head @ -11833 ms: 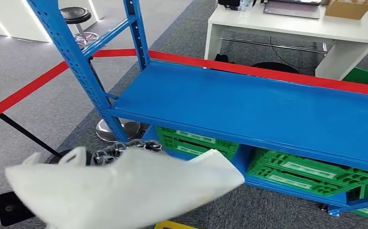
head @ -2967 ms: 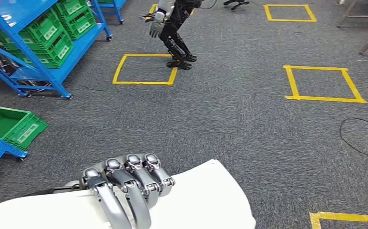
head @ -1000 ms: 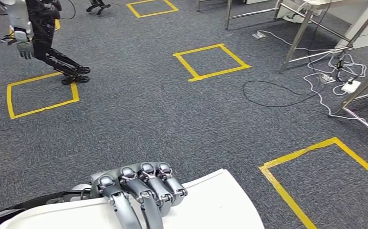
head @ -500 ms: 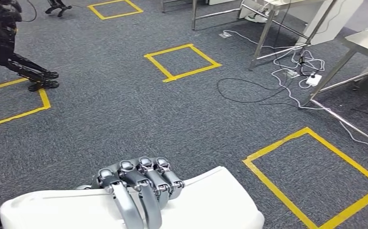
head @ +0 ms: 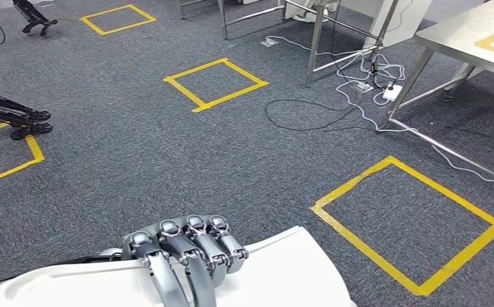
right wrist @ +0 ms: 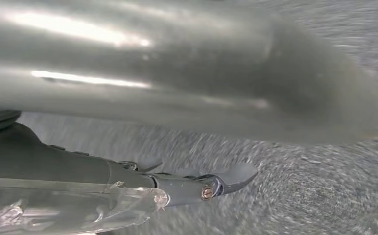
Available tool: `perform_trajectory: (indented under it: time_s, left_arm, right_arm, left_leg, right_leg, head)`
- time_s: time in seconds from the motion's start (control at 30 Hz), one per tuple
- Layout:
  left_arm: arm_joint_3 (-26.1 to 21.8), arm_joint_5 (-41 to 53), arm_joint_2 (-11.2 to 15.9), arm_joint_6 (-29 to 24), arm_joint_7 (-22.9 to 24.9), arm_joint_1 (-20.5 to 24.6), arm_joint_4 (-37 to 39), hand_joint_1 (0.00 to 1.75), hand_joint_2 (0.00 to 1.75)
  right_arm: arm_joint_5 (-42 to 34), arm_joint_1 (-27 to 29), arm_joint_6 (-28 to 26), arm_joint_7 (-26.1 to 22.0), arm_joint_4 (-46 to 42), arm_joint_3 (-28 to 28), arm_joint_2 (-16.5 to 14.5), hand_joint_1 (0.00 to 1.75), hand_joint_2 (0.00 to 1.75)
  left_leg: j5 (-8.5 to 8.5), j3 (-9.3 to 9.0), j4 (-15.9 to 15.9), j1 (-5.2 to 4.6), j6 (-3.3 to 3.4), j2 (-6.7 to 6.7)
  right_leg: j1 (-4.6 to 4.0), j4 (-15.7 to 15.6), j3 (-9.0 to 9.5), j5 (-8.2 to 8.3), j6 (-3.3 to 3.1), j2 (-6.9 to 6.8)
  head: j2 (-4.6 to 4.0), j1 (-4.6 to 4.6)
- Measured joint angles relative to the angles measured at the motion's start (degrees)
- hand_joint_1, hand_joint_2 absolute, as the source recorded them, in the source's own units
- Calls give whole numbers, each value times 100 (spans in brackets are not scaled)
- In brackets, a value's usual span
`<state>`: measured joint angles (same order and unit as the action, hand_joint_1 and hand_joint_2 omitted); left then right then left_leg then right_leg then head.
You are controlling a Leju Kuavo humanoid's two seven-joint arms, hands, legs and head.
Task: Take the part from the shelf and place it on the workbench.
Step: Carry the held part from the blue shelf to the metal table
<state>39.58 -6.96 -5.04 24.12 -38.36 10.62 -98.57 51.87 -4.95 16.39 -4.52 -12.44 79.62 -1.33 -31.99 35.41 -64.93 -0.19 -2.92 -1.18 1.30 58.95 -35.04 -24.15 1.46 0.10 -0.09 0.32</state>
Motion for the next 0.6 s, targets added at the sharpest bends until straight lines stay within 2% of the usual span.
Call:
perform_trajectory:
  time_s: [0.07,0.1,0.13,0.17,0.2,0.23,0.3,0.33,0.37,0.43,0.5,0.53,0.57,0.6]
  left_arm:
    - [0,-6,4,14,0,-1,1,175,175]
    - [0,-26,10,51,0,-1,4,175,175]
    - [1,-56,16,114,0,2,15,175,175]
    - [1,-86,20,180,0,6,26,175,175]
    - [2,-114,21,238,0,13,38,175,175]
    - [2,-128,17,273,0,21,48,175,175]
    - [1,-132,5,289,0,32,56,175,175]
    - [0,-134,-2,295,0,37,58,175,175]
    - [0,-135,-11,300,0,40,61,175,175]
    - [-1,-139,-35,307,0,46,61,175,175]
    - [-2,-140,-51,315,0,45,61,175,175]
    - [-2,-141,-53,318,0,44,62,175,175]
    - [-2,-141,-53,323,0,43,63,175,175]
    - [-2,-141,-53,328,0,43,65,175,175]
  right_arm:
    - [78,8,44,0,0,-72,4,0,0]
    - [157,23,118,35,0,-193,9,0,0]
    - [225,55,223,111,1,-365,13,0,0]
    - [280,87,324,189,4,-540,16,0,0]
    - [291,112,402,269,7,-683,17,0,0]
    - [279,125,439,317,9,-769,16,0,0]
    - [250,134,429,335,11,-823,15,0,0]
    - [235,152,417,343,11,-841,16,0,0]
    - [220,179,406,348,11,-850,18,0,0]
    - [197,211,392,358,12,-860,23,0,0]
    - [184,193,385,362,13,-864,27,0,0]
    - [178,182,375,366,13,-866,28,0,0]
    - [172,178,355,373,13,-867,28,0,0]
    - [167,183,325,383,12,-867,28,0,0]
  left_leg:
    - [-66,72,-150,1,-3,9]
    - [-153,199,-401,2,-5,20]
    - [-69,224,-431,7,2,38]
    - [72,184,-334,15,10,88]
    - [268,55,-48,27,23,190]
    - [481,-149,401,46,45,287]
    - [531,-300,749,56,90,418]
    - [523,-306,782,54,124,401]
    - [540,-306,785,53,163,368]
    - [568,-313,809,62,246,282]
    - [570,-316,818,58,296,173]
    - [566,-316,817,48,307,115]
    - [562,-318,816,40,314,59]
    - [558,-322,815,33,318,8]
  right_leg:
    - [0,0,-5,1,-3,19]
    - [0,0,-13,3,-7,58]
    - [2,1,-17,10,-3,146]
    - [7,1,-20,18,6,247]
    - [8,4,-28,28,27,349]
    - [7,17,-43,35,58,441]
    - [7,12,-89,59,130,529]
    - [14,-7,-107,76,169,564]
    - [24,-25,-118,89,202,561]
    - [16,147,-213,-25,248,374]
    - [-2,790,-509,-373,271,128]
    - [-3,1195,-695,-556,280,79]
    - [-3,1507,-835,-668,285,58]
    - [-4,1631,-882,-678,284,49]
  head:
    - [0,-4]
    - [0,-8]
    - [0,-9]
    - [0,-11]
    - [0,-14]
    - [0,-20]
    - [0,-32]
    - [0,-33]
    - [0,-33]
    - [0,0]
    - [0,33]
    - [0,38]
    - [0,37]
    - [0,37]
